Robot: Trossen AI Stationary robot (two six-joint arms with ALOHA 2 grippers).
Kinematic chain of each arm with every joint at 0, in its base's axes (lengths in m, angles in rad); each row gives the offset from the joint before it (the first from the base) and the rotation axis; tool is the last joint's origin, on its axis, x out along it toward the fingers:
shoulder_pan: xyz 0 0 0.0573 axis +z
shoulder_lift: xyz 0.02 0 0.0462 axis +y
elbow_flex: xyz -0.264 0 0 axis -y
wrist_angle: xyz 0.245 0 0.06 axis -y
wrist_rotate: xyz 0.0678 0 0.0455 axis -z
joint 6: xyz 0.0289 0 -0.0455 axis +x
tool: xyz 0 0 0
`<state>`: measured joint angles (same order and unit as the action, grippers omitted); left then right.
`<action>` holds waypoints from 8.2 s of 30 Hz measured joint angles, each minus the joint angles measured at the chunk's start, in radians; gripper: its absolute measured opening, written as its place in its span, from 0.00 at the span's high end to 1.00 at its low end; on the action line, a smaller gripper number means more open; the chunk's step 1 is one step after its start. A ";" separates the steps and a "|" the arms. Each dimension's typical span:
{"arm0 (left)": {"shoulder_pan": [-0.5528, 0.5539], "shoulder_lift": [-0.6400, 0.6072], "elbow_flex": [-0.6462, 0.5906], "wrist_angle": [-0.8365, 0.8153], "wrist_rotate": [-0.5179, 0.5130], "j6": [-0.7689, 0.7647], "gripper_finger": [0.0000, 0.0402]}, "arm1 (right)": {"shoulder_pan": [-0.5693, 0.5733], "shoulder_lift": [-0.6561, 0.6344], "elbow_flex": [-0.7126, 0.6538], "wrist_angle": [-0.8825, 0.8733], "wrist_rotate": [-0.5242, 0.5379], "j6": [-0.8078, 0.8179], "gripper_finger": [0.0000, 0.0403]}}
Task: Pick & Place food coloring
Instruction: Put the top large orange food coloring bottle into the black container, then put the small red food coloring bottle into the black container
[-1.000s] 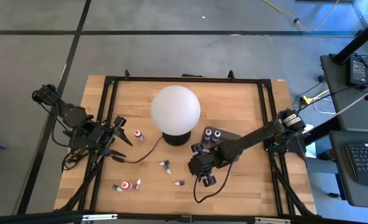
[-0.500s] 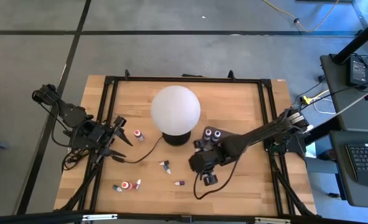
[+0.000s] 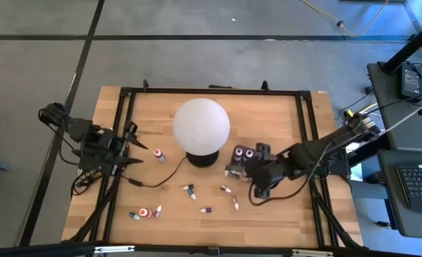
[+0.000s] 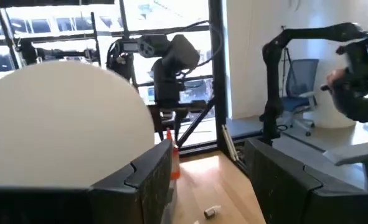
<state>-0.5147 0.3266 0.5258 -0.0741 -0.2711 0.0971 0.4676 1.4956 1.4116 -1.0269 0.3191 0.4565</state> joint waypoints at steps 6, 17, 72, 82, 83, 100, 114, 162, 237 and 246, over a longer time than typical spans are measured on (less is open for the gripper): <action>0.044 -0.179 -0.079 -0.041 -0.021 0.014 0.51 | -0.018 -0.119 -0.192 -0.010 0.020 0.144 0.70; 0.080 -0.319 -0.160 -0.060 -0.362 0.005 0.51 | -0.136 -0.166 -0.441 0.109 0.028 0.194 0.70; 0.079 -0.318 -0.161 -0.057 -0.335 -0.005 0.51 | -0.215 -0.165 -0.393 0.175 -0.013 0.099 0.32; 0.079 -0.318 -0.161 -0.057 -0.332 -0.009 0.51 | -0.041 -0.100 -0.344 0.520 -0.080 -0.107 0.32; 0.079 -0.318 -0.161 -0.057 -0.333 -0.012 0.51 | -0.025 -0.079 -0.345 0.527 -0.080 -0.065 0.32; 0.079 -0.318 -0.161 -0.052 -0.333 -0.024 0.51 | -0.003 0.267 -0.346 0.667 -0.374 0.616 0.33; 0.079 -0.318 -0.161 -0.052 -0.335 -0.024 0.51 | -0.003 0.297 -0.346 0.656 -0.295 0.638 0.33; 0.079 -0.318 -0.161 -0.053 -0.335 -0.024 0.51 | -0.003 0.373 -0.344 0.706 -0.310 0.554 0.33; 0.079 -0.318 -0.161 -0.054 -0.339 -0.024 0.51 | 0.017 0.373 -0.064 -0.135 -0.084 0.565 0.80; 0.079 -0.318 -0.161 -0.054 -0.339 -0.024 0.51 | 0.017 0.373 -0.140 -0.109 -0.084 0.587 0.80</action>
<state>-0.4358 0.0090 0.3653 -0.1280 -0.6098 0.0734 0.4850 1.8687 1.2713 -1.1355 0.2352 1.0435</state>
